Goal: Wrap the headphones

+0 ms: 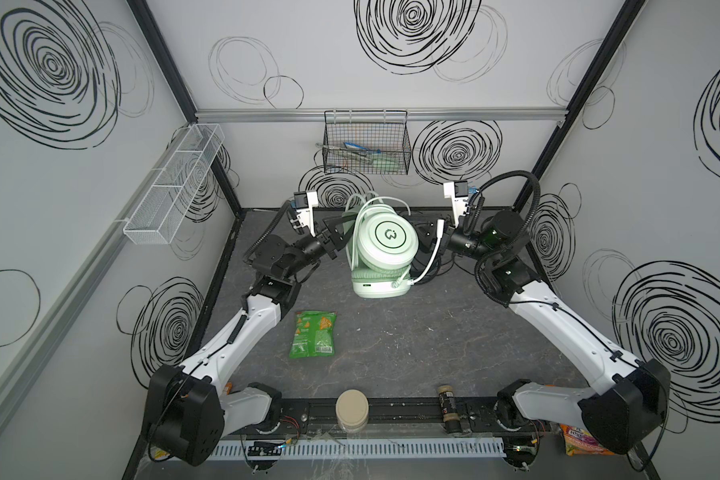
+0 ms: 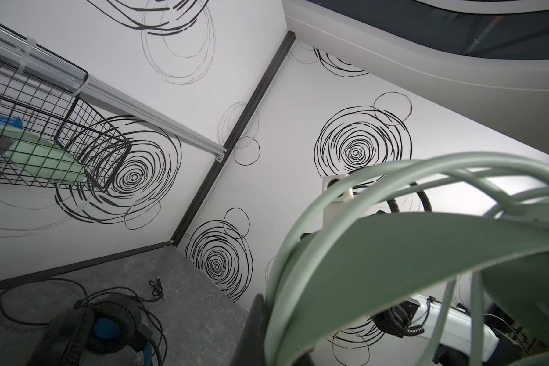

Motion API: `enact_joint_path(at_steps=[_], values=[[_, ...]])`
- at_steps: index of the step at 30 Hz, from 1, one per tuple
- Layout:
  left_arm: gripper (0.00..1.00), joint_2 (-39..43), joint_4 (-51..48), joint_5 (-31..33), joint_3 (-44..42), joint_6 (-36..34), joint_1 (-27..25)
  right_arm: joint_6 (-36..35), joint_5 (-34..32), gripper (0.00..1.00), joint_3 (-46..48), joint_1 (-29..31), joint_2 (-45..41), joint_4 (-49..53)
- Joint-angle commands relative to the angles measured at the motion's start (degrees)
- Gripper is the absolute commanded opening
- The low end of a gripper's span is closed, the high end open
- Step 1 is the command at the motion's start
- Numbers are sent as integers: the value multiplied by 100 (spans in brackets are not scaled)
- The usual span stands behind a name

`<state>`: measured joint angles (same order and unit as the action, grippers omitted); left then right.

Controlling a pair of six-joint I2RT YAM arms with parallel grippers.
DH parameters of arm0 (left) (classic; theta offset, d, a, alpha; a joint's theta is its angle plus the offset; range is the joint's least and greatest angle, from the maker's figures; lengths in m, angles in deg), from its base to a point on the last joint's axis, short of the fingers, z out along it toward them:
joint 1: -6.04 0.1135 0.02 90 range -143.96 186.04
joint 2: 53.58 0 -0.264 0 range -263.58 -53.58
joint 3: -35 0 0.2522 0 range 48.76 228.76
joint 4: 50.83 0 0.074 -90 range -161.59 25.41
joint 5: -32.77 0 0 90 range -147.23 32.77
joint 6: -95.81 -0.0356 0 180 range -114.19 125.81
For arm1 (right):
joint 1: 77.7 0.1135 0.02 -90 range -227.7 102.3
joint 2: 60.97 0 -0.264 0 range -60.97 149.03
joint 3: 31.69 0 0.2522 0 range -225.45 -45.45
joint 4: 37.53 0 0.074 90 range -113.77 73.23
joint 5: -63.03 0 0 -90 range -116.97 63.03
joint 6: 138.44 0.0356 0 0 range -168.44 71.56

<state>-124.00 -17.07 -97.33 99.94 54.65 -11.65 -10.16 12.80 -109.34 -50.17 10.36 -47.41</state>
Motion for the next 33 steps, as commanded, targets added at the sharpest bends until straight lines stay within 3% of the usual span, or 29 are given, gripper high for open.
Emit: enact_joint_path(at_steps=[1,5,13,17,19,21,25,33], values=[[0,283,409,73,134,207,-57,-488,-601,0,27,-253,-279,497],[0,357,532,153,85,378,-46,-487,-611,0,175,-417,-299,584],[0,254,913,532,519,788,-65,-904,-376,0,-19,-57,71,829],[0,344,155,900,984,281,-113,-885,-330,0,95,-58,116,895],[0,450,-657,1354,1232,-238,-198,-862,-296,0,122,-58,111,868],[0,574,-1451,2199,1341,-538,-270,-816,-291,0,190,-57,85,775],[0,783,-2149,3647,1202,36,-274,-613,-234,0,377,-62,119,439],[0,330,-4120,5175,2438,183,-659,-138,64,0,508,-27,550,-178]])
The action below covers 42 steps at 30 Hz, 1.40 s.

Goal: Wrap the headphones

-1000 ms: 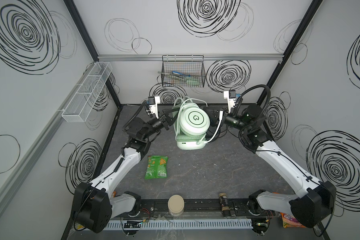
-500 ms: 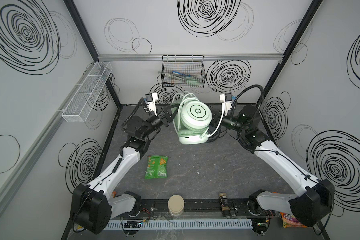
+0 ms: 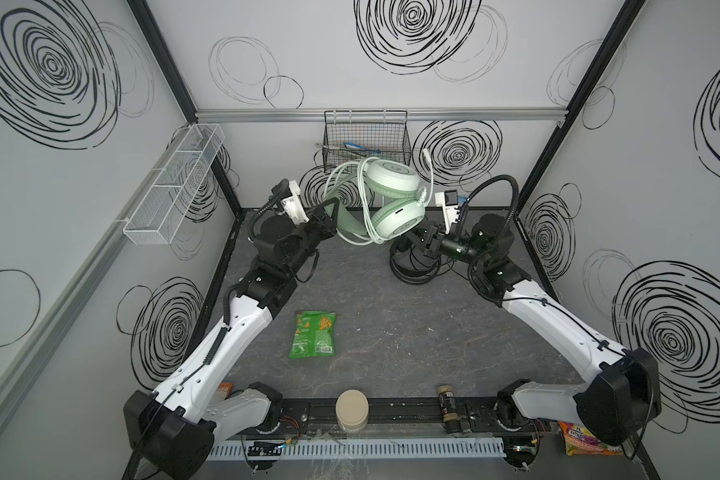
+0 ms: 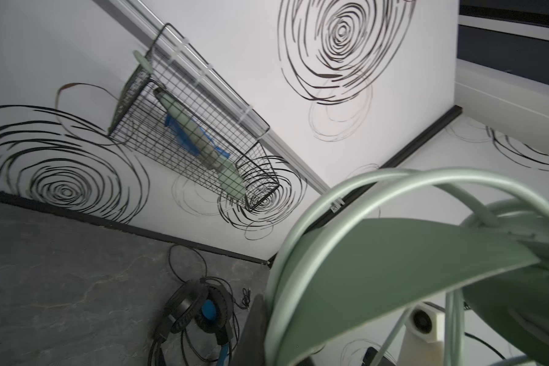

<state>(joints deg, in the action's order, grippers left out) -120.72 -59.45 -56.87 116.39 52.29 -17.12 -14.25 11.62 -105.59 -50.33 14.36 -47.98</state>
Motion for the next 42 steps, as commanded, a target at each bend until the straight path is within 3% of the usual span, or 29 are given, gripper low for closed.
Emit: enact_joint_path(at_steps=[1,8,19,29,33,42], values=[[0,-106,-187,1313,994,397,-172,325,177,0,163,12,176,-190],[0,-684,-1364,2364,1762,280,-491,662,162,0,474,83,145,-247],[0,-1398,-1892,3324,2156,-435,-505,425,23,0,519,155,110,335],[0,-2368,-2289,5207,3095,-2168,-1205,284,-313,1,381,153,320,879],[0,-2428,-2253,5009,3031,-2318,-1228,480,-300,1,513,58,361,714],[0,-1926,-2467,3685,1755,-1050,-502,889,-296,2,582,1,865,292]])
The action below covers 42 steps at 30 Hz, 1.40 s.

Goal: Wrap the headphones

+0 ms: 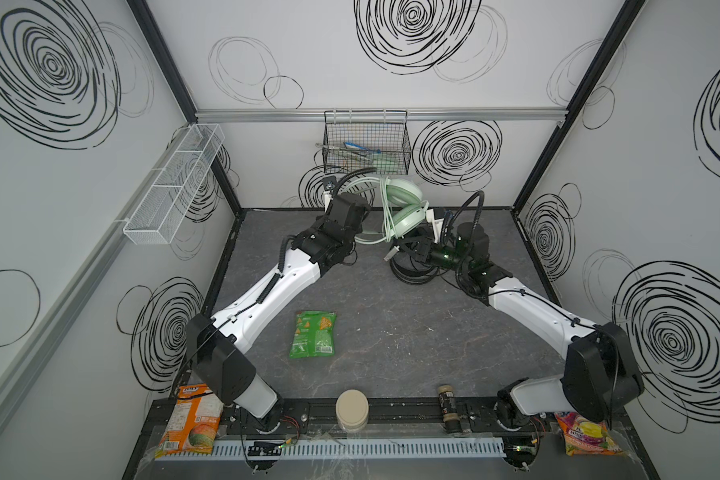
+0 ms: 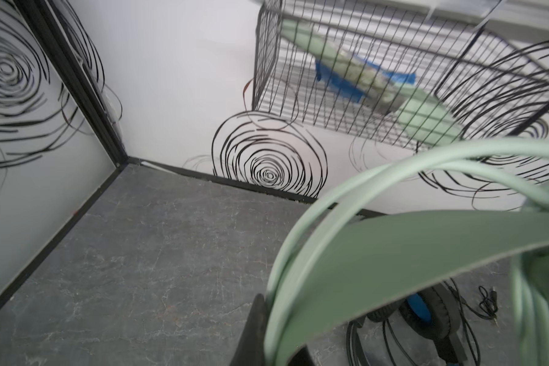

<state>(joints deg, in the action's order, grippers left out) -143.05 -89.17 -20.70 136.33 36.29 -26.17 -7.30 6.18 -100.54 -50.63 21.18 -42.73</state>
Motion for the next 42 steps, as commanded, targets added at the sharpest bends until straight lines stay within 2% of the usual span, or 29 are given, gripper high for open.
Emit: enact_joint_path(at_steps=[1,9,14,20,26,34,39,42], values=[[0,369,527,-5,-373,604,514,276,245,3,36,29,306,-272],[0,533,892,-247,-1292,903,1067,1018,508,1,-586,181,1548,-139],[0,222,1165,-484,-1604,1180,1343,1156,815,0,-1173,472,2352,156],[0,-361,1568,-1004,-1754,1543,1679,1395,765,1,-1518,675,2984,26],[0,-1217,1686,-1127,-1426,1677,1839,1397,790,4,-1669,634,3508,-13],[0,-2312,2097,-1502,-874,1164,1850,1394,795,6,-1977,498,4082,-26],[0,-2517,2224,-1473,-803,925,1886,1387,802,10,-2228,418,4441,-30],[0,-2621,2247,-1557,-753,855,1979,1374,803,16,-2402,364,4639,27]])
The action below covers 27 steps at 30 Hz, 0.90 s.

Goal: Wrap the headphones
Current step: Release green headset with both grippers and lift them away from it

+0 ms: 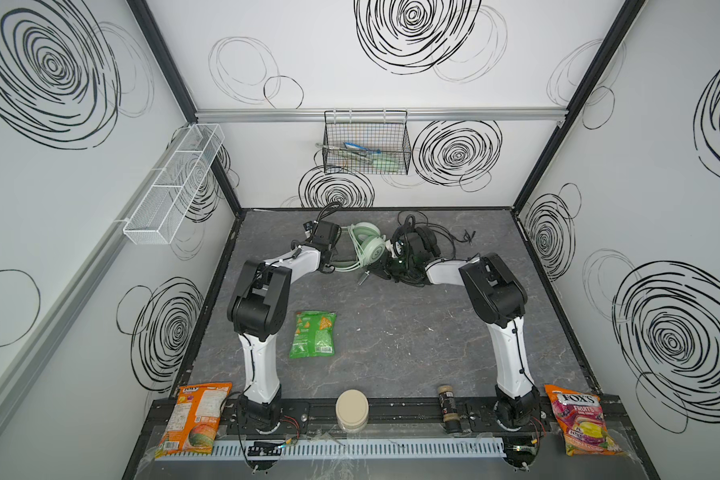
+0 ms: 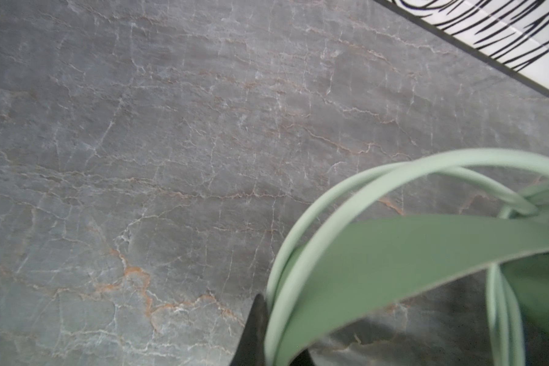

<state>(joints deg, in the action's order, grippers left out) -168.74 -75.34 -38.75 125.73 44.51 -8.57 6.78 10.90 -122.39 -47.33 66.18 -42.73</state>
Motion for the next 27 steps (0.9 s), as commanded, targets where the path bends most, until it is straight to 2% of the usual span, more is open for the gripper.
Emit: enact_joint_path(at_steps=[1,7,12,16,21,25,27], values=[[0,-97,885,212,344,-21,242,-29,352,18,-253,11,192,33],[0,-355,906,-4,516,-132,302,103,382,34,-336,-67,219,7],[0,-577,908,-120,723,-201,425,-103,286,45,-411,-131,-165,462],[0,-967,768,-377,1154,-349,601,-726,145,52,-643,-136,-748,1216],[0,-1410,513,-751,1680,-445,795,-1293,149,66,-510,-144,-1698,1570],[0,-1886,143,-1123,2274,-695,917,-2111,86,70,-722,-110,-2300,2390],[0,-1955,125,-1152,2338,-765,963,-2641,-146,72,-855,-61,-2569,2852]])
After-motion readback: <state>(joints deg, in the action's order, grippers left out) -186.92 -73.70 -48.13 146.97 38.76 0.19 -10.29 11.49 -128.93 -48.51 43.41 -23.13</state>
